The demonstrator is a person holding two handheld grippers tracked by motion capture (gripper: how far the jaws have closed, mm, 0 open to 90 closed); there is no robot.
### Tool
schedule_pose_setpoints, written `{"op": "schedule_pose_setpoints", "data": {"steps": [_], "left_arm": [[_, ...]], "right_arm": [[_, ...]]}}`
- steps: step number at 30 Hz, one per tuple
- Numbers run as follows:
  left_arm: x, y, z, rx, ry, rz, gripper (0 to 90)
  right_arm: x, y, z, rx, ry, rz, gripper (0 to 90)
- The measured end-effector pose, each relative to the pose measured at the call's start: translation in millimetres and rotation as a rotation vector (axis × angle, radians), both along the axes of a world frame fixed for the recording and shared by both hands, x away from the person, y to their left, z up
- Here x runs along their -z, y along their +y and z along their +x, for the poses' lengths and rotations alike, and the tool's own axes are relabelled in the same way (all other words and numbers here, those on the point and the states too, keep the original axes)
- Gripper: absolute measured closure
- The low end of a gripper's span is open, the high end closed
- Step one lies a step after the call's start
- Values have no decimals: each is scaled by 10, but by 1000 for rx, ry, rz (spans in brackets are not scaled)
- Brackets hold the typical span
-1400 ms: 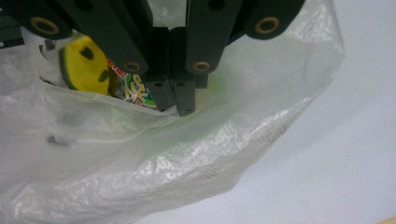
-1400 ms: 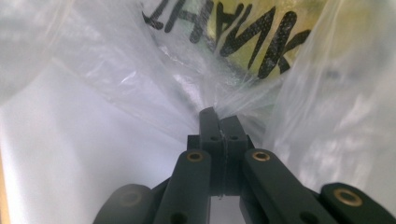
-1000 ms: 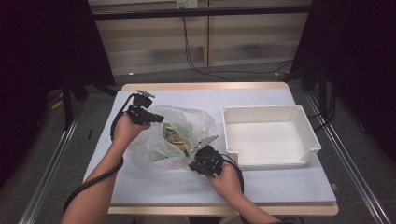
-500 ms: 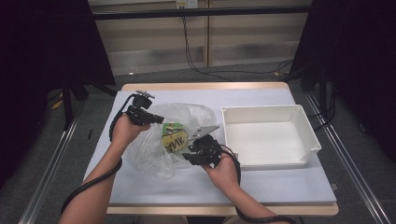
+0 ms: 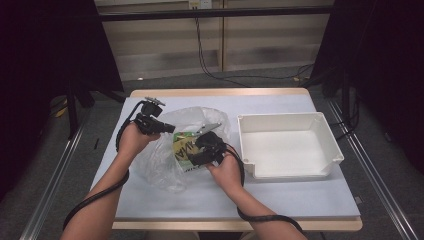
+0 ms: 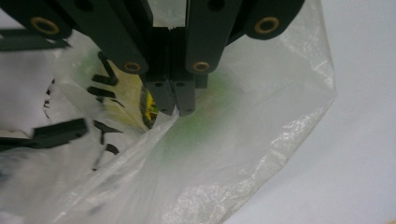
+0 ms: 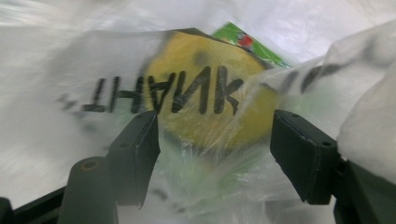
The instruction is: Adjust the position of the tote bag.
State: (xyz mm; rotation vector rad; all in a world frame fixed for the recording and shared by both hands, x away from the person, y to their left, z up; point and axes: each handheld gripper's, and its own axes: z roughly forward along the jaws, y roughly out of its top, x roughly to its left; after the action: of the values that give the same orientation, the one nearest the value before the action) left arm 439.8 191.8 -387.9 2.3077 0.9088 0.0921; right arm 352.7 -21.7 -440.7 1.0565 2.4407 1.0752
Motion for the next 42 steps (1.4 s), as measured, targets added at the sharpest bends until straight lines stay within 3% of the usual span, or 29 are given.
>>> {"op": "schedule_pose_setpoints", "data": {"steps": [4,5,7,8,9,10,11,17,18,19,20,21,23,24,25,26,28,29,30,31,32,34,35,36,37,39,41,42], "left_arm": [[-9,23,26,5,-4,15,900],[-7,28,31,3,-8,13,900],[-1,47,51,1,-5,17,900],[-1,47,51,1,-5,17,900],[3,51,57,-9,-6,19,900],[9,73,79,-7,-2,20,900],[13,76,80,-16,-5,14,900],[43,71,90,-27,-9,5,900],[68,37,78,-69,-9,-27,900],[69,49,105,-35,-11,1,900],[80,39,115,-34,-13,3,900],[103,6,111,-71,-15,-20,900],[118,3,151,-33,-9,14,900],[135,-26,150,-59,-7,-9,900],[135,-14,178,-26,-9,19,900],[146,-33,185,-45,-8,13,900],[158,-26,228,-24,-10,32,900],[178,-44,232,-55,-4,11,900],[175,-18,263,-23,-5,39,900],[191,-11,277,-29,-5,32,900],[188,22,310,3,1,64,900],[209,37,335,-9,5,47,900],[234,19,332,-49,6,17,900],[234,19,332,-49,6,17,900],[258,5,342,-74,12,-9,900],[247,28,373,-40,1,30,900],[266,-4,372,-73,7,-9,900],[255,13,388,-44,0,21,900]], "right_arm": [[139,40,126,21,44,-16,389],[163,53,137,35,57,-26,446],[201,53,151,3,46,-56,583],[206,51,152,6,62,-47,677],[206,51,152,6,62,-47,677],[197,37,156,-22,83,-47,838],[193,35,152,-29,90,-45,884],[161,-57,3,-68,108,-28,900],[153,-142,-91,-81,107,-1,900],[148,-166,-124,-79,106,7,900],[147,-193,-152,-90,103,13,900],[147,-224,-196,-89,96,10,900],[154,-276,-277,-100,95,27,900],[161,-303,-315,-99,99,25,900],[174,-328,-342,-100,97,24,900],[189,-354,-365,-101,101,24,900],[214,-399,-391,-96,114,24,900],[220,-416,-407,-89,118,18,900],[228,-435,-416,-88,119,27,900],[234,-455,-429,-90,123,36,900],[236,-466,-444,-82,123,29,900],[245,-481,-476,-83,124,18,900],[250,-489,-487,-86,118,7,900],[250,-489,-487,-86,118,7,900],[272,-509,-510,-85,128,16,900],[287,-524,-526,-85,130,11,900],[299,-542,-546,-77,130,3,900],[303,-550,-555,-78,130,-1,900]]}}
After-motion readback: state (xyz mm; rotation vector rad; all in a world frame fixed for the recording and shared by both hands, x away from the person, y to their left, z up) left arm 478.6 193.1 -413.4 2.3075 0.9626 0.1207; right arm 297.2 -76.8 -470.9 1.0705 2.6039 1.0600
